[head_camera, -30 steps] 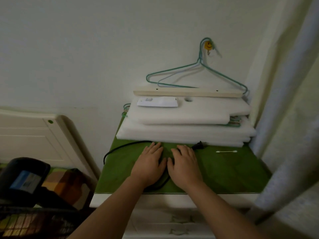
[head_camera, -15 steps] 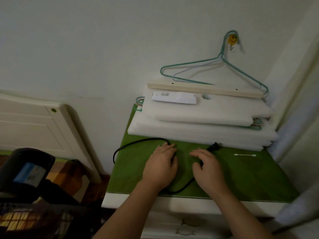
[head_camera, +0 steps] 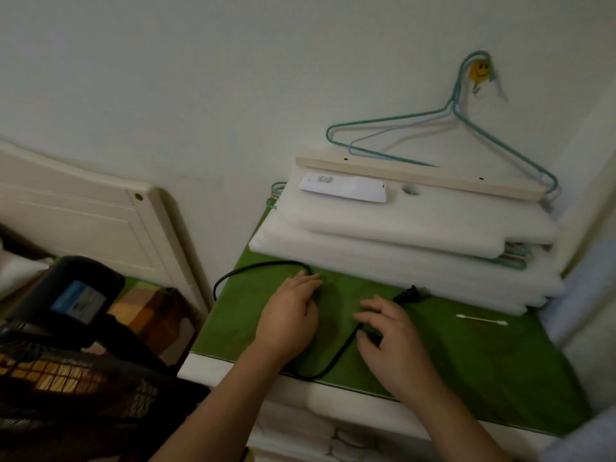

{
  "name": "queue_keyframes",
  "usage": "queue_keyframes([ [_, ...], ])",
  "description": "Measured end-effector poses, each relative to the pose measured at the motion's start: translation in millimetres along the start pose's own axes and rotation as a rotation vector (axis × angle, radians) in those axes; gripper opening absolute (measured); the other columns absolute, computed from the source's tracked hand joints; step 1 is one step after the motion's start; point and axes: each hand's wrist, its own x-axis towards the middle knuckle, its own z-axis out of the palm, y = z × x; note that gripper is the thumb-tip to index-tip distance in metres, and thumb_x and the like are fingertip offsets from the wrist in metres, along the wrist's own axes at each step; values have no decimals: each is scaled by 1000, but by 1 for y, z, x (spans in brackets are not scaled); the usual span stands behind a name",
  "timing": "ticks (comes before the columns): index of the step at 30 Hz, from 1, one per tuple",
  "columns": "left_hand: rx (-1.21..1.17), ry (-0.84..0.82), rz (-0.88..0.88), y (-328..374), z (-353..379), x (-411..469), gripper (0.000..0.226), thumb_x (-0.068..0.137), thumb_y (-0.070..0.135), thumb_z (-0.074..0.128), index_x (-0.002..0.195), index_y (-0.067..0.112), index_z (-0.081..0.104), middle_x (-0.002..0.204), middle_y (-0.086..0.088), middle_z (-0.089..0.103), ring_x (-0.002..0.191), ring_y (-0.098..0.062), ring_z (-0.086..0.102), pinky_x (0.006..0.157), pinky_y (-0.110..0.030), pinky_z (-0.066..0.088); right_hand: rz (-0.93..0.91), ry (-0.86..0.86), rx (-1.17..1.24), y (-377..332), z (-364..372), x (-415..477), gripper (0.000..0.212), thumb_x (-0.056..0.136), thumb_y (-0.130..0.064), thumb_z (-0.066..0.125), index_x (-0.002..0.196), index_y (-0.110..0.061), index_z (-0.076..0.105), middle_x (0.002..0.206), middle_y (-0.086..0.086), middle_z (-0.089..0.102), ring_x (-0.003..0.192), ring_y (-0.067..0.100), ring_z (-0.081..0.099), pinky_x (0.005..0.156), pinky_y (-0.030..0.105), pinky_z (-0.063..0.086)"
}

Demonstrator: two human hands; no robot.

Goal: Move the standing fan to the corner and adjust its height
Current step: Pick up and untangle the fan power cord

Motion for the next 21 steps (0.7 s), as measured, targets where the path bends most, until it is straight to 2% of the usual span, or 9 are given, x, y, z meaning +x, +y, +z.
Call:
queue_keyframes([
  [2,-39,33,-20,-1,-2,-2,39,92,1,54,128,8,65,136,-6,63,138,-20,46,113,-15,20,-43,1,5,1,0,1,19,81,-4,73,97,-14,77,111,-2,65,120,13,49,103,21,32],
  [4,-70,54,-40,-1,-4,-4,36,92,3,56,126,10,67,132,-9,65,136,-19,49,107,-15,27,-90,43,-13,1,1,2,18,78,-3,77,91,-16,78,97,-4,64,104,15,55,93,14,35],
  [7,-109,107,3,1,-7,-10,32,90,7,56,117,10,72,121,-10,70,128,-21,56,104,-22,36,-135,92,-116,-2,2,0,21,72,-7,83,84,-23,76,82,-9,59,83,16,54,77,29,43],
  [10,-129,184,80,1,-9,-15,27,90,16,56,107,11,76,108,-5,75,117,-19,62,106,-31,42,-105,117,-164,-3,2,3,25,69,-12,85,82,-30,74,79,-12,60,80,18,57,76,35,38],
  [13,-169,190,89,9,-15,-19,34,95,34,49,102,14,76,101,3,75,102,-12,67,112,-25,35,-109,165,-153,-3,0,13,22,74,-13,83,85,-31,75,82,-13,62,82,17,59,79,36,35],
  [15,-191,164,77,17,-20,-20,39,95,42,47,101,16,76,97,8,75,94,-8,68,115,-25,28,-117,209,-131,-7,-4,21,20,78,-13,80,88,-29,75,85,-12,63,84,16,60,80,35,35],
  [17,-190,91,82,24,-26,-21,42,93,51,48,108,21,74,97,10,74,91,-4,66,114,-26,30,-134,256,-110,-14,-5,29,18,81,-12,77,91,-27,75,87,-11,64,84,16,61,80,36,38],
  [19,-156,2,74,26,-33,-22,41,91,54,53,120,29,68,96,11,73,89,-3,65,99,-27,47,-166,303,-68,-23,-5,37,14,84,-14,72,93,-25,75,88,-10,64,85,15,61,79,39,41],
  [21,-154,-8,37,25,-40,-22,32,96,42,57,124,29,65,91,7,73,82,-7,68,77,-35,55,-203,334,-15,-30,-5,42,13,85,-20,65,93,-24,75,87,-10,63,84,13,60,79,40,43],
])
